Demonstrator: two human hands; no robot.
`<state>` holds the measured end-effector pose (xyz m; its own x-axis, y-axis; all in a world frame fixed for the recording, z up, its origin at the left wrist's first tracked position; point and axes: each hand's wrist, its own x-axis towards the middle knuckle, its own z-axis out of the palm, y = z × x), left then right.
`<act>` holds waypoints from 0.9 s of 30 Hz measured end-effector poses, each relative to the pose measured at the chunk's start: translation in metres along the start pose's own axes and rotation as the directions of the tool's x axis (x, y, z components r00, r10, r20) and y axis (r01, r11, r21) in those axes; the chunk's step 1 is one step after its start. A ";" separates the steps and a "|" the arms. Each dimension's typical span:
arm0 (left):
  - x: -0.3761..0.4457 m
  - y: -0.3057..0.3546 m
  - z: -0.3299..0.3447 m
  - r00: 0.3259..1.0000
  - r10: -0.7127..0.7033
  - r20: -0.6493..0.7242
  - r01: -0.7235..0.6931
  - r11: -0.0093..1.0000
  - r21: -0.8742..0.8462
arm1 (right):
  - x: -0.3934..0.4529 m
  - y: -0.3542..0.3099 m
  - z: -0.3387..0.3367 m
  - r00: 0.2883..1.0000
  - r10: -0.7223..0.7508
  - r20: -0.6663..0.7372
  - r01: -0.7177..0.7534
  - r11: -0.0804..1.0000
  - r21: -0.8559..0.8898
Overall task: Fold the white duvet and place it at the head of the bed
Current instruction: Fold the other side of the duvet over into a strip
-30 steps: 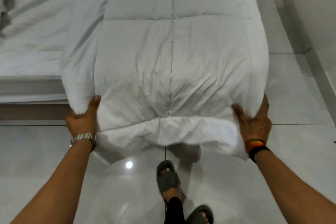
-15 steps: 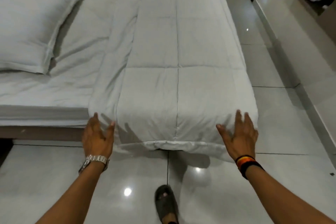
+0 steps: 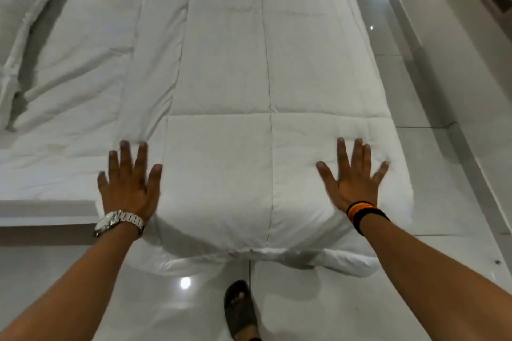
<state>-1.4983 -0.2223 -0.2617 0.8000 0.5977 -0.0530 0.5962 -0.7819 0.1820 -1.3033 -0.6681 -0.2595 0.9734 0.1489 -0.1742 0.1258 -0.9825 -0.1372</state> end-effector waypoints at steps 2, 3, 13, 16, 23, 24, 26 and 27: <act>-0.008 0.008 -0.009 0.999 -0.010 -0.042 0.008 0.999 -0.049 | -0.005 -0.002 -0.007 1.000 0.008 -0.023 -0.007 0.998 0.063; -0.016 0.010 -0.013 0.997 -0.035 -0.075 0.028 0.995 -0.091 | -0.012 0.000 -0.009 0.998 0.019 -0.053 -0.013 0.995 0.103; -0.156 -0.015 0.068 0.816 -0.578 -0.011 0.367 0.532 -0.763 | -0.150 0.108 0.070 0.849 0.527 -0.026 -0.430 0.720 0.544; -0.134 -0.043 0.110 0.839 -0.543 0.016 0.316 0.464 -0.828 | -0.138 0.130 0.104 0.871 0.488 -0.050 -0.368 0.718 0.591; -0.100 -0.048 0.146 0.766 -0.640 -0.065 0.210 0.344 -0.915 | -0.129 0.116 0.137 0.889 0.450 -0.085 -0.235 0.607 0.760; -0.106 -0.043 0.138 0.771 -0.633 -0.065 0.205 0.344 -0.916 | -0.138 0.114 0.134 0.887 0.455 -0.081 -0.236 0.597 0.767; -0.125 -0.032 0.116 0.800 -0.595 -0.080 0.183 0.369 -0.911 | -0.155 0.109 0.120 0.909 0.408 -0.087 -0.207 0.622 0.755; -0.139 -0.026 0.104 0.821 -0.565 -0.089 0.184 0.409 -0.894 | -0.163 0.110 0.111 0.922 0.379 -0.079 -0.199 0.639 0.743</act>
<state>-1.6186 -0.3034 -0.3608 0.3138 0.9477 -0.0585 0.3308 -0.0514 0.9423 -1.4693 -0.7878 -0.3539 0.9602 -0.2442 -0.1354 -0.2557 -0.5742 -0.7777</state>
